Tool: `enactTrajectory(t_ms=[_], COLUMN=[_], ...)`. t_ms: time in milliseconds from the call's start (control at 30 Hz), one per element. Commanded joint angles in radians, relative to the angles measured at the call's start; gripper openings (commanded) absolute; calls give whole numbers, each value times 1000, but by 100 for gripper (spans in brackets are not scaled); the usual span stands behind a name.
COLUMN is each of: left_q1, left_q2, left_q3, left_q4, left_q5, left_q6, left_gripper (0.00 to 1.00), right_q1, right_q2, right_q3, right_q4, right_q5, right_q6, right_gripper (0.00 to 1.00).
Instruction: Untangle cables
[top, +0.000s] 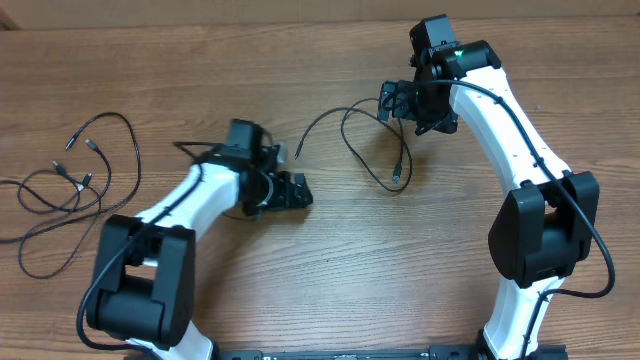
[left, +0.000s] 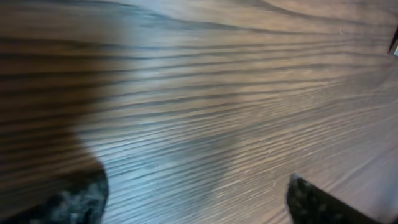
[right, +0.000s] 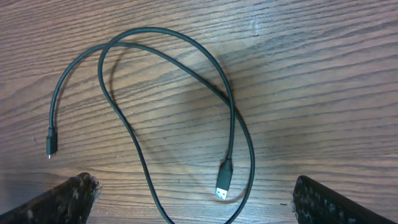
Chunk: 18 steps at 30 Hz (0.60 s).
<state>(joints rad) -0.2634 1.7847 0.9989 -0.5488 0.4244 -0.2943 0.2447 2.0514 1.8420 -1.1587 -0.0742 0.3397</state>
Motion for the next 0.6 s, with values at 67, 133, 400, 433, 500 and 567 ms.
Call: enactTrajectory(t_ms=[67,133,400,433,500,567], left_q1=[-75,-80,-79,-79,-79,-79], left_q2=[9,9,9,9,9,9], left_q3=[-35,-35,-35,-35,-35,-35], left_q4=[27,28,-11,-19,-29,-34], left_q5=[-95,-103,-248,-265,-294,-302], left_q6=[-28,-31,-209,-230,-258,-264], left_gripper=[76,64,71,72,73,73], right_q1=[2,2,-4,-7,-19,-33], right_q2=[-9,-9,3,6,24,46], right_q3=[5,5,3,3,3,3], right_q4=[19,29,16,16,18,19], right_q5=[-7,-7,-20,-26,-35,-33], right_q6=[1,1,1,1,1,1], right_gripper=[100,100,100,100,100,100])
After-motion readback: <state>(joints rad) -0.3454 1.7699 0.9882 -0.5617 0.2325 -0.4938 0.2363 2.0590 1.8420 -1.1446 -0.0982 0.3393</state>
